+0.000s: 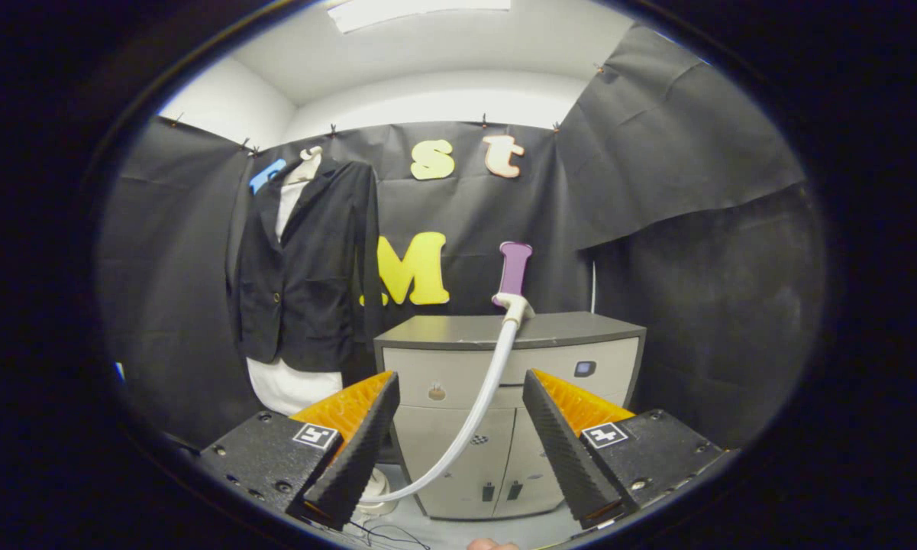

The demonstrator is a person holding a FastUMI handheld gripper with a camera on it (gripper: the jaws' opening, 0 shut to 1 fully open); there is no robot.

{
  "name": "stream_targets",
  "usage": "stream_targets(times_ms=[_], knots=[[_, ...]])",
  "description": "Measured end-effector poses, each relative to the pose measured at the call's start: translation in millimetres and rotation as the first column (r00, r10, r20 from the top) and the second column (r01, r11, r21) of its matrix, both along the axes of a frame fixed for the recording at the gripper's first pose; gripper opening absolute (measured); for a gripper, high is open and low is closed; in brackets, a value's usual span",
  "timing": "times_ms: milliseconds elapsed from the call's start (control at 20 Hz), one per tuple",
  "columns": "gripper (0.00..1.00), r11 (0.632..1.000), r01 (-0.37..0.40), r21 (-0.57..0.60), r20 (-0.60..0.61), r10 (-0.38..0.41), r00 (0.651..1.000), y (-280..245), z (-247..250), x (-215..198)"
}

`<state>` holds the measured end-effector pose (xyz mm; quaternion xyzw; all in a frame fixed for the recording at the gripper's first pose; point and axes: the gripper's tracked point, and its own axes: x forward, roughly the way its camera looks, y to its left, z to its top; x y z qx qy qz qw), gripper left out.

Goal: Iron the clothes twice with a garment steamer, once on the left side and once on the right side.

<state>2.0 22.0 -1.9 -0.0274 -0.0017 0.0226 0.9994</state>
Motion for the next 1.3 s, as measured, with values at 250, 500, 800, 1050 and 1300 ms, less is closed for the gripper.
stream_targets(times_ms=[250,500,800,1050,1300], knots=[[1.0,0.998,0.015,0.062,0.005,-0.015,1.0,-10.5,-2.9,1.8],[1.0,0.999,0.006,0.035,-0.024,-0.005,1.0,-6.9,-8.1,5.0],[1.0,0.998,0.023,0.058,0.008,-0.023,1.0,-4.0,0.4,1.8],[1.0,0.999,0.026,0.036,0.02,-0.027,0.999,8.5,1.2,-1.9],[1.0,0.998,0.051,0.044,0.014,-0.052,0.999,19.3,6.7,4.1]])
